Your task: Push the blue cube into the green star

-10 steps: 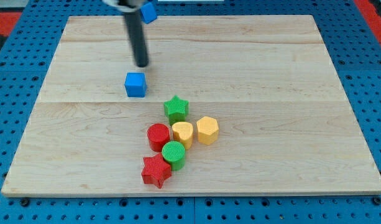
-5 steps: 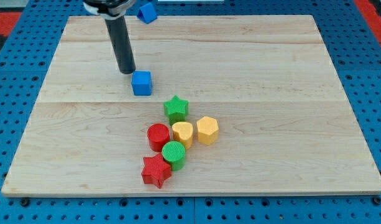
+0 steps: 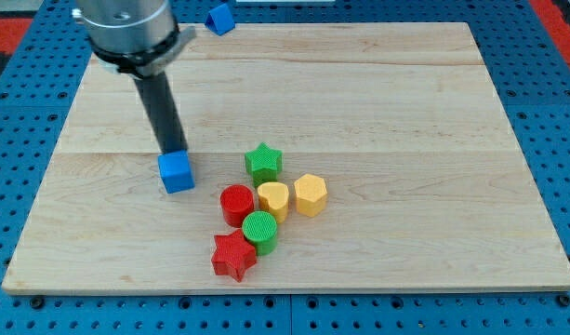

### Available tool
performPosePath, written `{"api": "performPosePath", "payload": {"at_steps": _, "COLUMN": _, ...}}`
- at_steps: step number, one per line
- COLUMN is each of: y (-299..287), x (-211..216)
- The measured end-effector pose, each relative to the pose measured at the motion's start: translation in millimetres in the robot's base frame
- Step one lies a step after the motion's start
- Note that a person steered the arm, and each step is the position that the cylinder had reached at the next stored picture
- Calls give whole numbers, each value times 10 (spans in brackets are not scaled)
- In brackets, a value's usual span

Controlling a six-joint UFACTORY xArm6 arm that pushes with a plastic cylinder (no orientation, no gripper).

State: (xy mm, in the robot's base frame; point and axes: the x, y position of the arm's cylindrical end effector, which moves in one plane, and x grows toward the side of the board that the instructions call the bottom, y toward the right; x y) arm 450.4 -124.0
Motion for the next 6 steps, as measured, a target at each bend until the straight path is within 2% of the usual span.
{"api": "performPosePath", "payload": {"at_steps": 1, "y": -482, "x": 38}}
{"api": "performPosePath", "payload": {"at_steps": 2, "y": -1132, "x": 258}}
{"api": "performPosePath", "payload": {"at_steps": 3, "y": -319, "x": 322}}
{"api": "performPosePath", "payload": {"at_steps": 4, "y": 112, "x": 398}}
{"api": "performPosePath", "payload": {"at_steps": 5, "y": -56, "x": 254}}
{"api": "performPosePath", "payload": {"at_steps": 6, "y": -491, "x": 97}}
